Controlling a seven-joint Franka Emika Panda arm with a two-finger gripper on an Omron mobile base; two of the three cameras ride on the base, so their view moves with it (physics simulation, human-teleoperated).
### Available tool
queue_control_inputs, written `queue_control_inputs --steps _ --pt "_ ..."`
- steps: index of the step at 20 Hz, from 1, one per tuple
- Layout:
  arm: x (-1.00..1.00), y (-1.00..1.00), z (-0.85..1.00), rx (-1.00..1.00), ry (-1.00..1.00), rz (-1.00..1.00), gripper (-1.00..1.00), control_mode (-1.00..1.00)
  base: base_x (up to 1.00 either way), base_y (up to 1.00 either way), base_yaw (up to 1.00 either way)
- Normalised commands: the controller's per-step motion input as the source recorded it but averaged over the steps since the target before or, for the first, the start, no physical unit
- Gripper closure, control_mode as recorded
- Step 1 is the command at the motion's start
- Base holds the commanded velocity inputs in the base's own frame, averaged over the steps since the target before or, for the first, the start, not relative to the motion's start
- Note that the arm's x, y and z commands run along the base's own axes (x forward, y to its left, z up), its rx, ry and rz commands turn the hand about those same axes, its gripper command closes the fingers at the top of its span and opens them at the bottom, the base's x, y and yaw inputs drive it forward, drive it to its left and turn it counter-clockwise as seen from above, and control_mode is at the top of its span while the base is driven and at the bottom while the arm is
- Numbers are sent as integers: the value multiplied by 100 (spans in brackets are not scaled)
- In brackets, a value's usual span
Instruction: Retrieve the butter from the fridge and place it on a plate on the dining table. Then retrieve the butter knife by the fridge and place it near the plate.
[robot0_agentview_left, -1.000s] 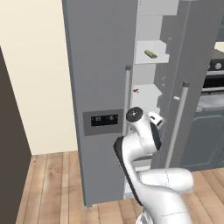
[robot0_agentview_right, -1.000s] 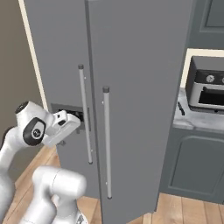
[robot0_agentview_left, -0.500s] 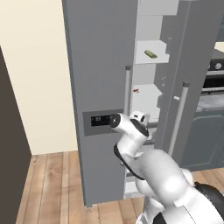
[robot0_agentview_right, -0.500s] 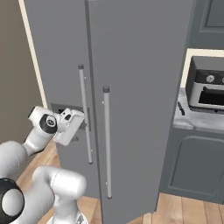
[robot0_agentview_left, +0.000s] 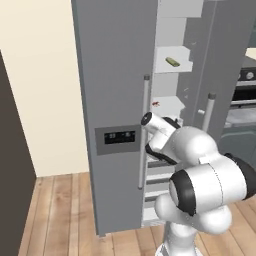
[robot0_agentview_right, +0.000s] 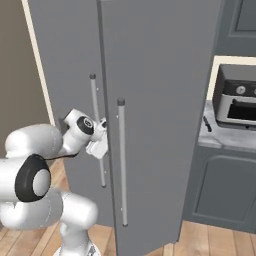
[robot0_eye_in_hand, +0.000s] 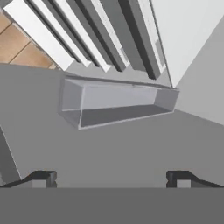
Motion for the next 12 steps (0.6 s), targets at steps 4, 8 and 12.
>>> queue_control_inputs --steps 4,8,12 --pt "-37 -100 13 0 10 -15 -100 -100 0 0 0" --pt "-69 -100 13 0 7 -17 -100 -100 0 0 0" --pt "-60 -100 9 0 9 -18 -100 -100 0 0 0"
